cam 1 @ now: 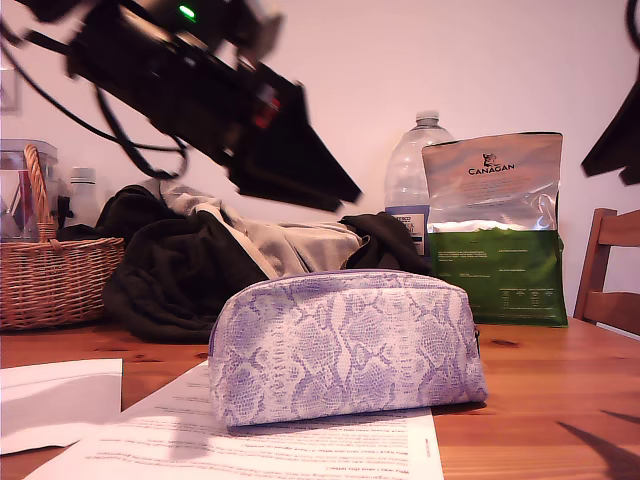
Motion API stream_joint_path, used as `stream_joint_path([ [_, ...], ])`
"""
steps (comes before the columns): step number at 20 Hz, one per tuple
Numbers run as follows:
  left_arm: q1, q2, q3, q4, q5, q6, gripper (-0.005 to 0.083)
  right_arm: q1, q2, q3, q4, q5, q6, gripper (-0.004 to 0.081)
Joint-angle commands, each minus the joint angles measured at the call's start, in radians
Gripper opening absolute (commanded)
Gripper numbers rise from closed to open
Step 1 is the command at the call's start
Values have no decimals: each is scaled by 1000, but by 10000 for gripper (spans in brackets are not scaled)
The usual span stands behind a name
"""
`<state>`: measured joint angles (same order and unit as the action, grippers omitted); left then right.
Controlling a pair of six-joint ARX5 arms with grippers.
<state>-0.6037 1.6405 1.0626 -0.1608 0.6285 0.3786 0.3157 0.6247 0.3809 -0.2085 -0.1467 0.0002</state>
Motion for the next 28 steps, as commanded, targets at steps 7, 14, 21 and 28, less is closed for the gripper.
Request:
stream_joint_path([
  [7, -75, 135, 6, -26, -80, 72, 440, 3, 253, -13, 171, -1, -144, 394],
  [14, -86, 140, 7, -35, -100, 179, -20, 5, 436, -13, 321, -13, -297, 394],
  [21, -86, 36, 90, -149, -107, 250, -20, 5, 436, -13, 384, -51, -297, 393],
  [28, -86, -51, 106, -244, -138, 414, -20, 5, 437, -13, 457, -189, -307, 394],
])
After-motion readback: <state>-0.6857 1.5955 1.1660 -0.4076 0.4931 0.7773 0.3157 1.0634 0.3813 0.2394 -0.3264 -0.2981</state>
